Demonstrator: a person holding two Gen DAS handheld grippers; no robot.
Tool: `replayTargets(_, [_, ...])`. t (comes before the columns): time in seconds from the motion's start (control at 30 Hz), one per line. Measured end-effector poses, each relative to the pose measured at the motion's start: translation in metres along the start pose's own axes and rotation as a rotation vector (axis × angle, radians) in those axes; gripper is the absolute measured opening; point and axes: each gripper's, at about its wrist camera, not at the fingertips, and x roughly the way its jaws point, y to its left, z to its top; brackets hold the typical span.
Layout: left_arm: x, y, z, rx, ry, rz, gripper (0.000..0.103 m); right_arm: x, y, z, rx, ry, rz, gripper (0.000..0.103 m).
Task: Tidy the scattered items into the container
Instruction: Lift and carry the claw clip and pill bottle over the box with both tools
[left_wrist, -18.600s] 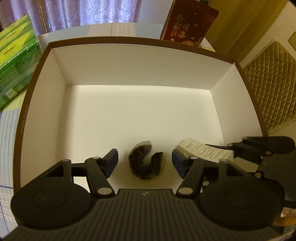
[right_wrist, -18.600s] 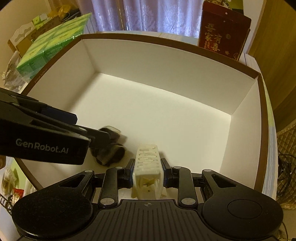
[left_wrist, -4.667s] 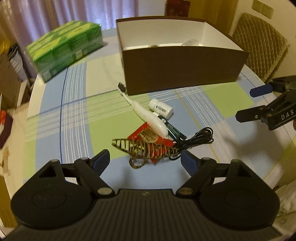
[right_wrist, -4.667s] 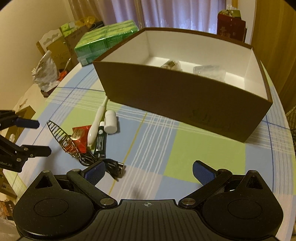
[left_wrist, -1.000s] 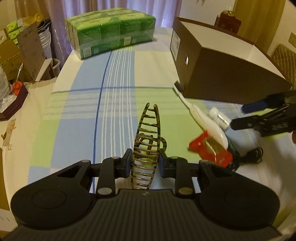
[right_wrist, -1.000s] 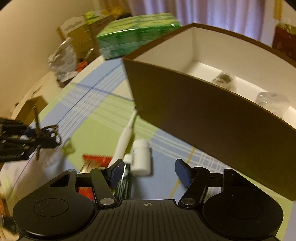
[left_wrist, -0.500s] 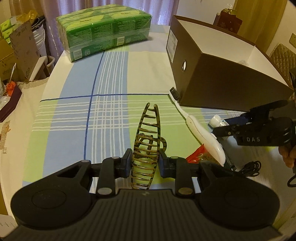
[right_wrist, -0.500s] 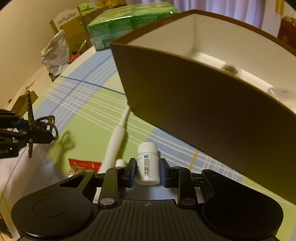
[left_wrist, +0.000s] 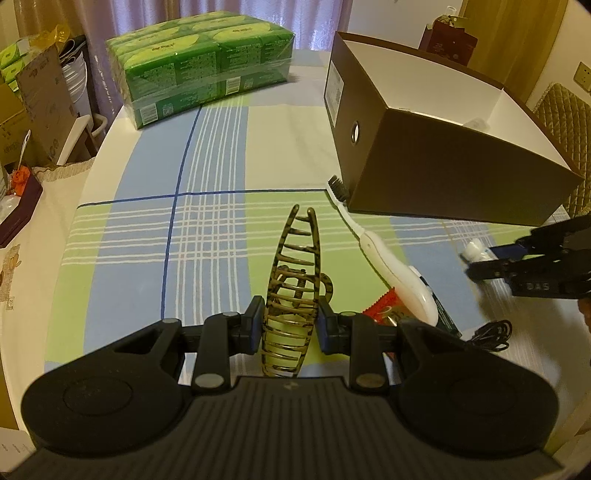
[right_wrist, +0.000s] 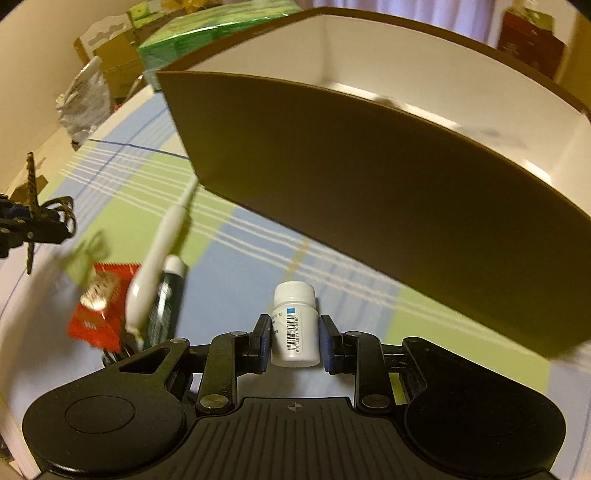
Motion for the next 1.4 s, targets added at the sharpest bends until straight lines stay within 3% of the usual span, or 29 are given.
replayTargets(0.17, [-0.005, -0.003, -0.005, -0.006, 0.001, -0.003, 0.024, -0.016, -0.012, -0.015, 0.003, 0.013, 0.012, 0.031])
replayTargets(0.23, [-0.006, -0.003, -0.007, -0.011, 0.003, -0.003, 0.024, -0.019, -0.013, -0.018, 0.009, 0.005, 0.006, 0.048])
replayTargets(0.27, [-0.007, -0.003, -0.009, -0.014, 0.004, -0.002, 0.024, -0.02, -0.012, -0.018, 0.01, -0.006, -0.009, 0.083])
replayTargets(0.3, [-0.007, -0.003, -0.01, -0.017, 0.006, -0.001, 0.024, -0.022, -0.01, -0.019, 0.009, -0.032, -0.026, 0.09])
replayTargets(0.43, [-0.011, -0.004, -0.014, -0.021, 0.008, 0.005, 0.024, -0.018, -0.004, -0.015, -0.009, -0.05, -0.038, 0.089])
replayTargets(0.47, [-0.012, -0.004, -0.014, -0.021, 0.008, 0.006, 0.024, -0.016, -0.004, -0.014, -0.009, -0.048, -0.035, 0.078])
replayTargets(0.5, [-0.013, -0.004, -0.015, -0.021, 0.008, 0.008, 0.024, -0.013, -0.004, -0.013, -0.008, -0.037, -0.032, 0.06])
replayTargets(0.53, [-0.014, -0.005, -0.015, -0.02, 0.006, 0.009, 0.024, -0.01, -0.004, -0.012, -0.001, -0.02, -0.033, 0.054])
replayTargets(0.63, [-0.017, -0.005, -0.016, -0.021, 0.003, 0.011, 0.024, -0.009, -0.003, -0.014, -0.018, -0.009, -0.043, 0.053])
replayTargets(0.67, [-0.018, -0.006, -0.016, -0.02, 0.003, 0.012, 0.024, -0.01, -0.002, -0.015, -0.027, -0.007, -0.048, 0.046])
replayTargets(0.7, [-0.018, -0.006, -0.016, -0.019, 0.004, 0.012, 0.024, -0.011, -0.002, -0.016, -0.036, -0.006, -0.048, 0.033])
replayTargets(0.73, [-0.018, -0.007, -0.016, -0.018, 0.004, 0.011, 0.024, -0.012, -0.002, -0.017, -0.045, -0.002, -0.046, 0.03])
replayTargets(1.17, [-0.023, -0.039, 0.0, 0.055, -0.017, -0.046, 0.024, -0.043, -0.019, -0.033, -0.004, 0.026, -0.044, 0.03])
replayTargets(1.4, [-0.027, -0.068, 0.018, 0.117, -0.047, -0.095, 0.024, -0.064, -0.025, -0.034, 0.019, -0.003, -0.021, 0.03])
